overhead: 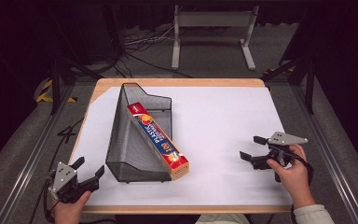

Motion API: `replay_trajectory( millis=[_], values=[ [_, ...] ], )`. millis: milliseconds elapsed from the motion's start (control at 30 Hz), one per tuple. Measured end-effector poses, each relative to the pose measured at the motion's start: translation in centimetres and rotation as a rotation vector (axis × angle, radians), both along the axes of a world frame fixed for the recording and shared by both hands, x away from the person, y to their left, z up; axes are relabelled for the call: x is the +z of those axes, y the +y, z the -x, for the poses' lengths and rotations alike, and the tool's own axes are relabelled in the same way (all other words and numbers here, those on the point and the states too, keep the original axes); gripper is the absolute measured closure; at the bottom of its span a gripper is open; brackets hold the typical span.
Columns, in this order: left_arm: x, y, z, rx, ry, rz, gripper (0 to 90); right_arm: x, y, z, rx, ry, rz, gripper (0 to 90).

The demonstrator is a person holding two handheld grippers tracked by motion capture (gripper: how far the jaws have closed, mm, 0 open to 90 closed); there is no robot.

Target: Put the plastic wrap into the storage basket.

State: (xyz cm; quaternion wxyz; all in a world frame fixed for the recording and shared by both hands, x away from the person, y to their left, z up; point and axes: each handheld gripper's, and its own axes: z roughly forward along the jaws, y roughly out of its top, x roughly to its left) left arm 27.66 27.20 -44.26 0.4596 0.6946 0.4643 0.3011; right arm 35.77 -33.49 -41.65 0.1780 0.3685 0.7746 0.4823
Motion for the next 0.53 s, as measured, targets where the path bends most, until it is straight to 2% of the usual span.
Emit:
replay_trajectory(
  millis=[33,200,300,533],
  values=[
    [0.0,0.0,0.1,-0.004,0.0,-0.011,21.9,-0.4,0.0,0.2,-0.001,0.003,-0.003,9.3],
    [0.0,0.1,0.2,0.0,0.0,-0.006,21.9,-1.2,-0.1,0.5,-0.002,0.027,0.008,9.3],
    [0.0,0.0,0.2,0.002,0.003,-0.013,22.0,-1.6,-0.1,0.5,-0.02,0.031,0.035,9.4],
    [0.0,0.0,-0.1,0.004,0.009,-0.012,22.4,-1.8,-0.3,0.6,-0.039,0.018,0.022,9.3]
  ],
)
